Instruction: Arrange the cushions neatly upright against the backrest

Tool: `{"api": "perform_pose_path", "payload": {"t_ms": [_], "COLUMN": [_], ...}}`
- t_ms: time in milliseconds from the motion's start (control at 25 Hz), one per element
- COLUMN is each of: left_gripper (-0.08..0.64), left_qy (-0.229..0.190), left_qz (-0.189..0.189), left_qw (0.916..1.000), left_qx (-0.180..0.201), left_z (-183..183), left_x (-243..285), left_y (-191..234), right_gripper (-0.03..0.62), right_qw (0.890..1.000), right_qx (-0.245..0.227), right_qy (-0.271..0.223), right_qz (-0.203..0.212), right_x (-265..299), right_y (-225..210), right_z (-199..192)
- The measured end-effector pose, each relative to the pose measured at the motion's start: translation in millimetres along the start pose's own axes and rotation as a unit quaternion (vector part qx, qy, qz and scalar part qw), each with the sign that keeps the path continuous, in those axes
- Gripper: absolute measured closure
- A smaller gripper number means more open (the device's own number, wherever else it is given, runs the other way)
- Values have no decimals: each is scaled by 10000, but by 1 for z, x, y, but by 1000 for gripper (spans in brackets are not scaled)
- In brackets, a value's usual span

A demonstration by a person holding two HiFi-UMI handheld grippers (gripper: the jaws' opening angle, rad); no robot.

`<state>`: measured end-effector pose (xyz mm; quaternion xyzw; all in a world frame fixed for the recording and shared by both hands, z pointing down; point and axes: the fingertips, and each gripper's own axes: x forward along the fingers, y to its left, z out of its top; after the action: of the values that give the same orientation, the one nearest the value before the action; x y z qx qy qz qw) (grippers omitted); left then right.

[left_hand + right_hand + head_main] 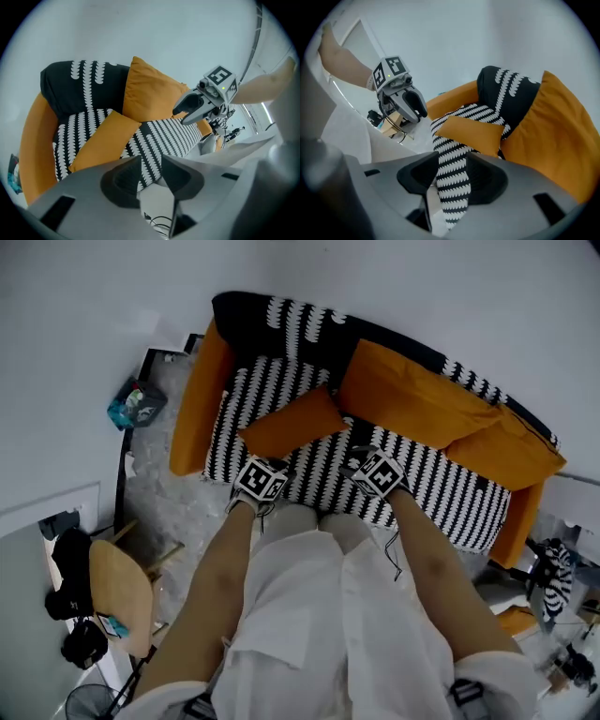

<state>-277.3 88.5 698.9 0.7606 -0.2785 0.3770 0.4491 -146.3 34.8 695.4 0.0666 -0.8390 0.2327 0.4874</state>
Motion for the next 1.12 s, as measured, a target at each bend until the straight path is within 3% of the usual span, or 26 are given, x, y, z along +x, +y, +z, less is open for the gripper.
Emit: {"api": "perform_pose_path", "payload": {"t_ms": [160, 320, 400, 560, 760, 920, 1000, 1120], "left_gripper": [408, 408, 397, 363, 328, 294, 282, 276], "left_qy": [-174, 39, 260, 830, 1185, 1434, 1410, 1326], "left_qz": [118, 76, 9, -3, -188, -244, -223, -341], "left_qw": [9997, 9989, 9982, 9923, 9845, 9793, 9801, 9832], "left_qx": [79, 458, 549, 922, 1279, 1409, 1376, 1209], "left_z": [9, -1, -13, -30, -31, -35, -33, -30], "left_x": [-16, -19, -12, -5, 7, 25, 38, 58], "left_y": [18, 50, 69, 121, 161, 189, 202, 210], "right_gripper": [397, 394, 394, 376, 348, 339, 336, 331], "right_qw": [9973, 9873, 9737, 9359, 9106, 8796, 8664, 8554], "right_qx": [-642, -1284, -1792, -2714, -3119, -3530, -3698, -3805], "right_qy": [295, 838, 1295, 2115, 2541, 2981, 3129, 3253], "right_qz": [183, 409, 548, 760, 947, 1131, 1213, 1331], "right_x": [18, 38, 47, 63, 105, 148, 168, 194], "right_y": [-1, 1, -4, -26, -59, -80, -90, -101], "right_z": [30, 46, 46, 59, 90, 95, 94, 93]}}
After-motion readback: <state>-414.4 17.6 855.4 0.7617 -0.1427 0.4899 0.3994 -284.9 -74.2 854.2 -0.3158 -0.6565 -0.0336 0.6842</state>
